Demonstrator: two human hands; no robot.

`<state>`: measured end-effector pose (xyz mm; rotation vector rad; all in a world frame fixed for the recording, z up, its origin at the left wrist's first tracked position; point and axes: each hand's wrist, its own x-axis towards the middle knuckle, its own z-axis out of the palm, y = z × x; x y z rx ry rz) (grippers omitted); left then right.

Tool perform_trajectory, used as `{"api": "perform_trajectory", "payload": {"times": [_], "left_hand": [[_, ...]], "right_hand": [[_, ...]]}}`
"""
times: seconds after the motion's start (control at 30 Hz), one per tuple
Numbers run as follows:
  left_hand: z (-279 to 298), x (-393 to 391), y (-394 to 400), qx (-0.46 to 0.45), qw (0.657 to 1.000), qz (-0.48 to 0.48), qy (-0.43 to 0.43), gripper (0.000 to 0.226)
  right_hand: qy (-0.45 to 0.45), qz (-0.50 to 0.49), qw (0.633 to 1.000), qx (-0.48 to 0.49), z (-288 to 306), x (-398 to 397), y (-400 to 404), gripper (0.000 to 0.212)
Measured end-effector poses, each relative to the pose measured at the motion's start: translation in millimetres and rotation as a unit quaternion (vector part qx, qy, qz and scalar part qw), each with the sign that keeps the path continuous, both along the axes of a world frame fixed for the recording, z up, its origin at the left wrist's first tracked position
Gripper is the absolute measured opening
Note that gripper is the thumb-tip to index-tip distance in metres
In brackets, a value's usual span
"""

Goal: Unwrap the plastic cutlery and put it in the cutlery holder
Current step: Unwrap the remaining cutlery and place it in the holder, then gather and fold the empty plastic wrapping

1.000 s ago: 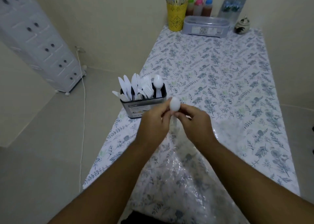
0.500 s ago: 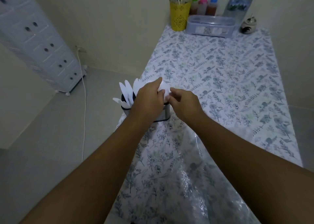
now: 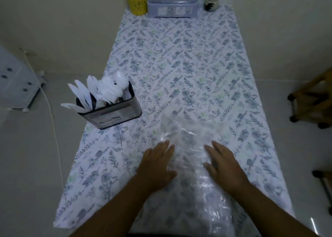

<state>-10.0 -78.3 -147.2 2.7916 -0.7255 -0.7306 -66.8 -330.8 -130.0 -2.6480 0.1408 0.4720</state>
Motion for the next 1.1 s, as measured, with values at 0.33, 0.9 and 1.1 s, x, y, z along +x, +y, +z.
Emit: {"api": "perform_trajectory", "payload": {"times": [0.33,0.9,1.1], "left_hand": [[3.1,74.9,-26.5,0.009,0.999,-0.038,-0.017,0.134],[-1.1,-8.8,16.2,-0.227,0.964,0.133,-0.045,0.034],[35.0,3.7,4.0,-0.256,0.841,0.452,0.15,0.051]], "right_hand": [[0.055,0.018,0.998,-0.018,-3.1,58.0,-12.0,0.115],[-0.022,-0.123,0.992,0.027,1.4,-15.8,-11.6,0.053],[0.098,-0.372,0.887,0.257,28.0,-3.8,-20.4,0.05]]}}
